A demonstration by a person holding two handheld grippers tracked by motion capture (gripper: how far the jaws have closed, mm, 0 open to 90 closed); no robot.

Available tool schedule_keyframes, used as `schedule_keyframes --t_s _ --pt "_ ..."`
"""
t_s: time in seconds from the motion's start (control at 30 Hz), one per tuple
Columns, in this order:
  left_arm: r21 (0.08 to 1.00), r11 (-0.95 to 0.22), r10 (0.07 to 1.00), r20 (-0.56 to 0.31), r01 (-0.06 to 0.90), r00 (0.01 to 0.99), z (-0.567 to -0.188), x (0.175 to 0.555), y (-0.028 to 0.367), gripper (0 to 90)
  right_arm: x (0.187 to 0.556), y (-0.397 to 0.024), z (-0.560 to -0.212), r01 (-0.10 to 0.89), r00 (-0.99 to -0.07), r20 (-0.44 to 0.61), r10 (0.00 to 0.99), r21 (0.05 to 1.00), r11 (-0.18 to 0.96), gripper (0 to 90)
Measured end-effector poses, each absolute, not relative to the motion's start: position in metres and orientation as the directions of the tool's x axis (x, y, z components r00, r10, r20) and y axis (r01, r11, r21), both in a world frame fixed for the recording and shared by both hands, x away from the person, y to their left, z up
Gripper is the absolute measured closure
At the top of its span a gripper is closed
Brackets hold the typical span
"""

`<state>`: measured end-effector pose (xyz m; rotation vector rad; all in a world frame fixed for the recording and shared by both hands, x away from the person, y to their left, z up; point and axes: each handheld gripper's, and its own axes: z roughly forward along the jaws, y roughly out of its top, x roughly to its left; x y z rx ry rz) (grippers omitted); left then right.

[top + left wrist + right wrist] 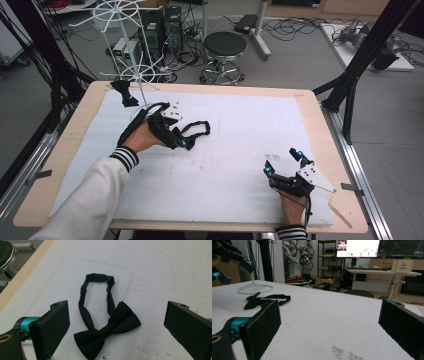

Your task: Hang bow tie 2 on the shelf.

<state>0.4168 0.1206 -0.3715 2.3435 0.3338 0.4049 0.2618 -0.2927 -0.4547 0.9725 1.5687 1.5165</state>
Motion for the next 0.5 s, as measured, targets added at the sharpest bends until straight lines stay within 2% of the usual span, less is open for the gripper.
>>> schedule_keyframes --t_s 0.5 --pt "0.637 -0.753 0.359 0.185 0.167 0.915 -0.39 0.428 0.116 8.5 0.262 -0.293 -0.455 0.034 -0.441 0.007 0.897 0.999 0.009 3.5"
